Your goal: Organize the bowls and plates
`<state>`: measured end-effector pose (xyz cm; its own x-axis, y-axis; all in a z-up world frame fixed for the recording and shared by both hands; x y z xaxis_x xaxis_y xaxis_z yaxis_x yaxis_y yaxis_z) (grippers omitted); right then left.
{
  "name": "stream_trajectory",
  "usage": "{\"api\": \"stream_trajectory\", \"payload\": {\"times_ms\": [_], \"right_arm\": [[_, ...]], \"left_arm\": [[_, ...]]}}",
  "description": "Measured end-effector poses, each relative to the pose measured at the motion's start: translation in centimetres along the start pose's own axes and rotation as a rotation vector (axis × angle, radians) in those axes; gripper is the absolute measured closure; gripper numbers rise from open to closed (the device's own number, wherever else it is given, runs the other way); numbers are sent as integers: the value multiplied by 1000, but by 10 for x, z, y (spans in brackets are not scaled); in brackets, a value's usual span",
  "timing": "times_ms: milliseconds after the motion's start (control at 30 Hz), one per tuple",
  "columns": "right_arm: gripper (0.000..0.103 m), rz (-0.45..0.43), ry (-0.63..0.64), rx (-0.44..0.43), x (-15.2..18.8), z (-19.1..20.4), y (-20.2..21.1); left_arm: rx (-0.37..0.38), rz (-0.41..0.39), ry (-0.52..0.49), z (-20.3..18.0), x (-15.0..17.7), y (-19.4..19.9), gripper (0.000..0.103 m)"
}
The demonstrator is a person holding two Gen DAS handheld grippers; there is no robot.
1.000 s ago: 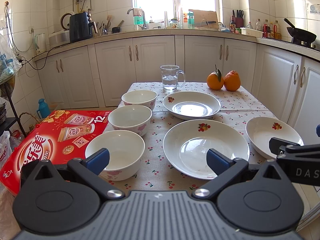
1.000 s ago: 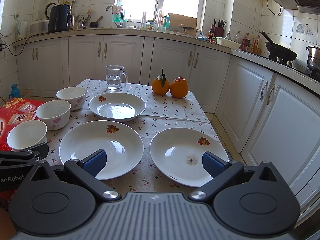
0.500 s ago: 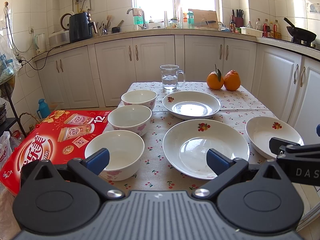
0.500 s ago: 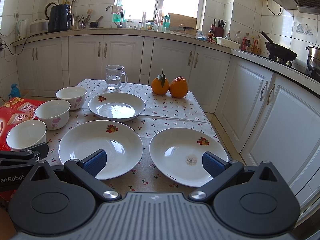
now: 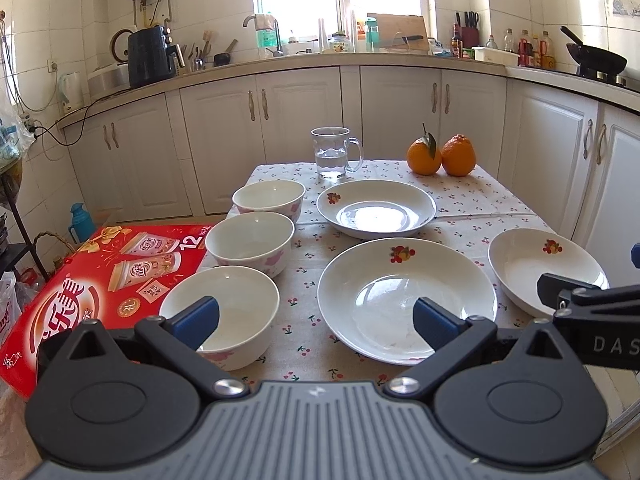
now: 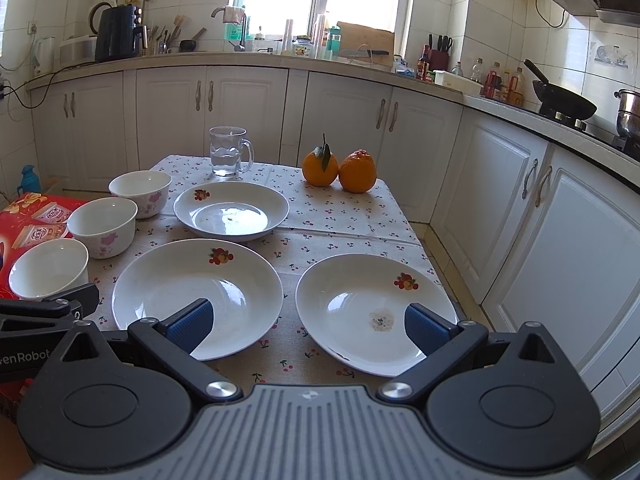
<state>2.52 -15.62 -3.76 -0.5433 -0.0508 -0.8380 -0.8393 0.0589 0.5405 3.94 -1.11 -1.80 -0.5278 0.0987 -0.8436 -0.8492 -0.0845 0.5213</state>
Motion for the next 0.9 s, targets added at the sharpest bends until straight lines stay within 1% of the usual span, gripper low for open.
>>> {"api": "stream_trajectory", "payload": {"times_ms": [200,333,433,533,567,633,700,733,833,900], "right_arm": [[0,-3,-4,-30,-6,-10,-5],[0,-13,-17,-76,-10,-21,-8],[0,-22,-19,-118,-14,-36,-13],[0,-26,-4,-103,-15,-54,-18],[0,-20,2,-99,-14,-61,-21],[0,1,6,-98,-8,-75,-28],[0,32,-4,-117,0,-90,-36],[0,47,-14,-126,5,-95,-40],[0,101,-40,-167,23,-108,-55],[0,129,-54,-177,35,-115,-65]], "left_arm": [[61,-20,-28,-7,-12,-7,1],[82,-31,-55,-12,-25,-12,1],[93,-16,-53,-13,-34,-21,1],[140,9,-51,-15,-41,-32,1],[145,11,-56,-16,-42,-36,1],[123,5,-74,-20,-44,-42,1],[120,-4,-97,-24,-47,-49,1],[132,-1,-99,-26,-49,-52,1],[216,15,-97,-33,-52,-61,1],[242,25,-109,-40,-54,-67,1]]}}
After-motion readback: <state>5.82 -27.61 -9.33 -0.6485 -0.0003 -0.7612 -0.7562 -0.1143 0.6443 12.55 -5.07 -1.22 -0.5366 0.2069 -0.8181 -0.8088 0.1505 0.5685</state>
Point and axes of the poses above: each gripper's, at about its wrist camera, not at the fingertips, and y roughly against the way its jaws point, z to its left, x to its underside, the point moved 4 cm from there along -y, roughly the way its jaws point, and after that the axes turned 5 degrees about -x, right-handed, at the moved point
